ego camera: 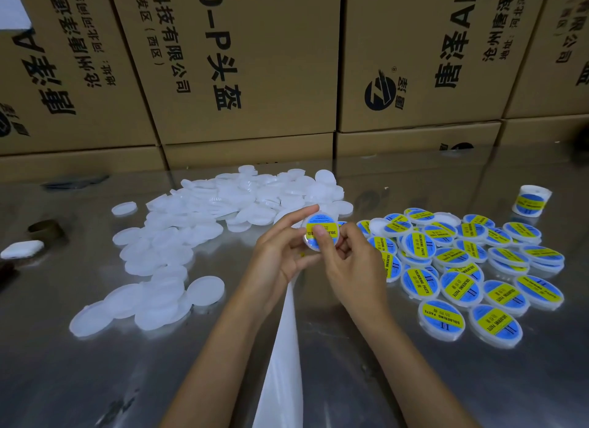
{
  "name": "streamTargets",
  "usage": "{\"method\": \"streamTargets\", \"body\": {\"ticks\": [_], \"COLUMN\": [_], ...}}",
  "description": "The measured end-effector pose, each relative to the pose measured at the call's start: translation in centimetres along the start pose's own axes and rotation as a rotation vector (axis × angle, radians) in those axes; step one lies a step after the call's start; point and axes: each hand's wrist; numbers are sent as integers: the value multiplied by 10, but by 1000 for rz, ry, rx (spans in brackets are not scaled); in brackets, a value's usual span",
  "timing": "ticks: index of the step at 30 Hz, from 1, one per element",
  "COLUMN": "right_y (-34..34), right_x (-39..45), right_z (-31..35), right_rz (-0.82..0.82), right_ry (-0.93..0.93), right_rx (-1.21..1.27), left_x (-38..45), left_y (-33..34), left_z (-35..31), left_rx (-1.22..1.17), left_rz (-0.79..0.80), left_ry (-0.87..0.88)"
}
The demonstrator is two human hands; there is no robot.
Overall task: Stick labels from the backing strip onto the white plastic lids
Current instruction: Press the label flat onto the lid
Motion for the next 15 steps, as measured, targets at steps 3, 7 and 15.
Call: {"method": "streamTargets", "body": {"ticks": [3,7,15], "right_y": [0,0,-4], "right_x": [-1,0,5], "right_z": [0,-5,-5], "right_rz": [-13,-24,-62], "right_ry": [-47,-107,-67], "right_rx": [-25,-53,38], "left_x": [-1,-1,2], "left_y": [-3,-6,-10], "left_z": [1,4,4], "left_rx": [66,324,417], "left_rz": [-18,-108,-127], "left_ry": [22,101,124]}}
Point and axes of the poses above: each hand's wrist, its own x-axis towards the middle knuckle, its own y-axis out of the palm, z = x × y, and after that the axes turned 2 degrees about x, right-handed
